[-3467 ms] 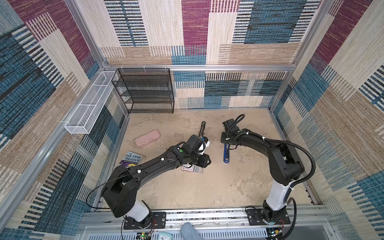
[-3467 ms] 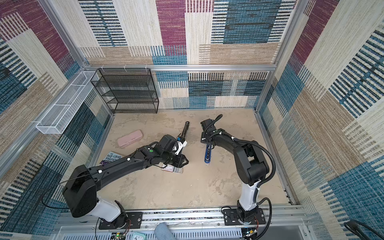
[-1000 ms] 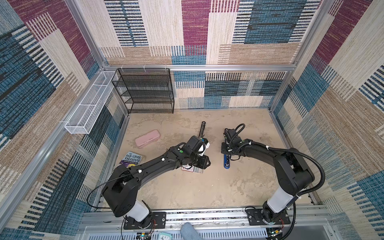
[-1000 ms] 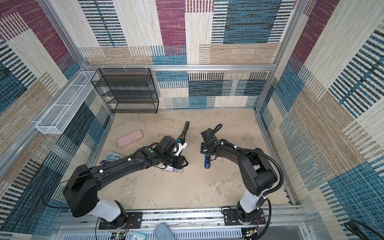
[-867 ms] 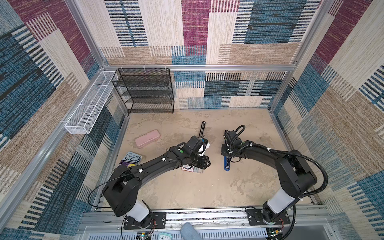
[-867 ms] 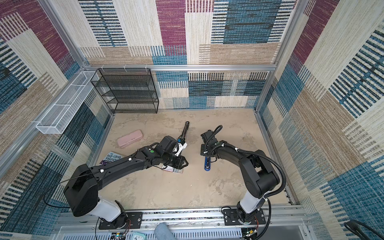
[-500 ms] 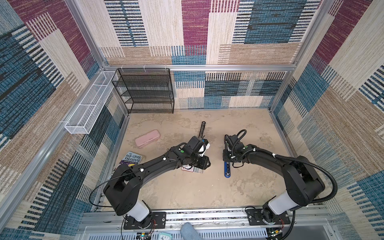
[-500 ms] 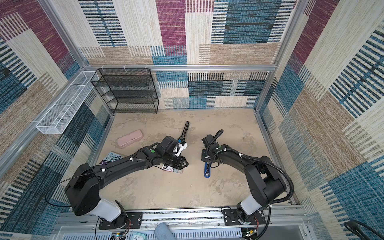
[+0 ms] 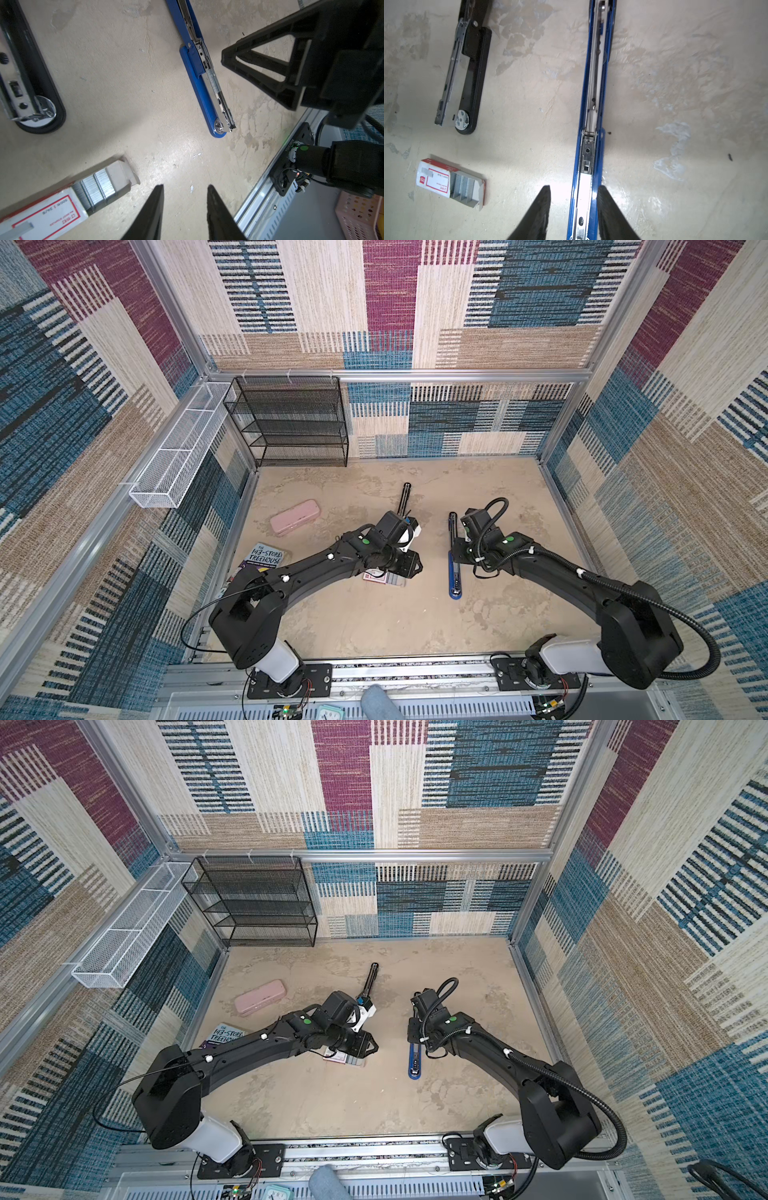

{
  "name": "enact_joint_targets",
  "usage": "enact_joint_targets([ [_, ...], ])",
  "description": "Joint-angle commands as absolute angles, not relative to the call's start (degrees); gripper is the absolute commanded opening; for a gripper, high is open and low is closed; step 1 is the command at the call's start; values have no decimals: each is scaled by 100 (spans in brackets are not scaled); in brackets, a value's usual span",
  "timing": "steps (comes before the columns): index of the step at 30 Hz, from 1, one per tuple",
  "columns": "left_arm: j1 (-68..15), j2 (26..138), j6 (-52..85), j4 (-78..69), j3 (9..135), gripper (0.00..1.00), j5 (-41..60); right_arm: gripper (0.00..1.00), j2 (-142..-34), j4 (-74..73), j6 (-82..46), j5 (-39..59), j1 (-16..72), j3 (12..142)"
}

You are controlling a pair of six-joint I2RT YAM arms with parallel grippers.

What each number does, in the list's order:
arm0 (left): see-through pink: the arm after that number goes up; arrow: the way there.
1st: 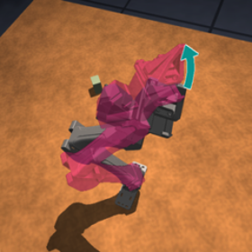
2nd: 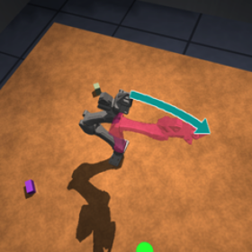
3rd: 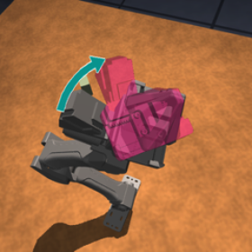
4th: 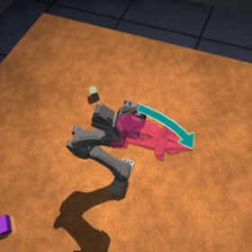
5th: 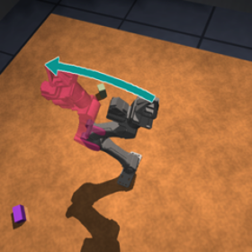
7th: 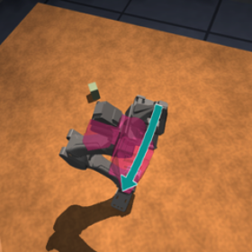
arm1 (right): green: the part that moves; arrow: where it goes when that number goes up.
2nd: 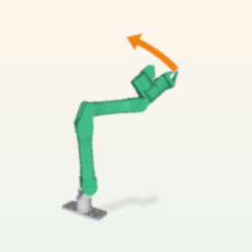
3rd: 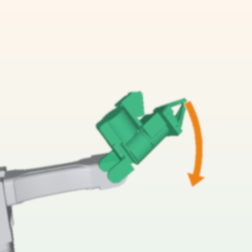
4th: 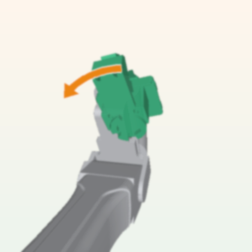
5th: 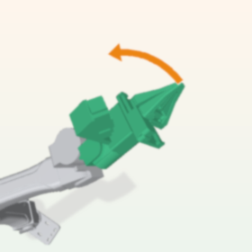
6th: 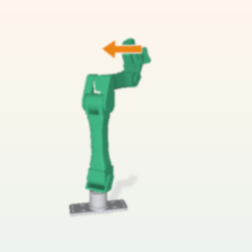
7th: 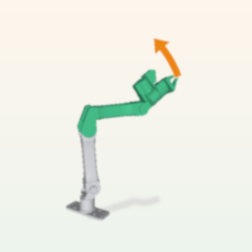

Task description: Load the staples into the stapler

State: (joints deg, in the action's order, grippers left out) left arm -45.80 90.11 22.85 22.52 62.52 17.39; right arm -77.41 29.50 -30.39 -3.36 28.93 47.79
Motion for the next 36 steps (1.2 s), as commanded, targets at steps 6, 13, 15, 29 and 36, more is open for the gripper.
enact_joint_targets([
  [6,-4585,9027,2171,2267,6284,38,1846,21,-7338,3146,-3363,-367,2839,3940],
  [13,-4597,9122,2127,2275,6336,38,1833,18,-7249,2698,-3316,470,2855,3532],
  [15,-4592,9132,2143,2268,6363,39,1788,18,-7420,2446,-3305,717,2947,3498],
  [29,-4386,8748,2391,2064,5995,52,1443,21,-8764,575,-3410,1712,3032,4007],
  [36,-4333,8854,2074,2370,6278,52,1269,23,-8956,651,-3235,1562,3015,4395],
])
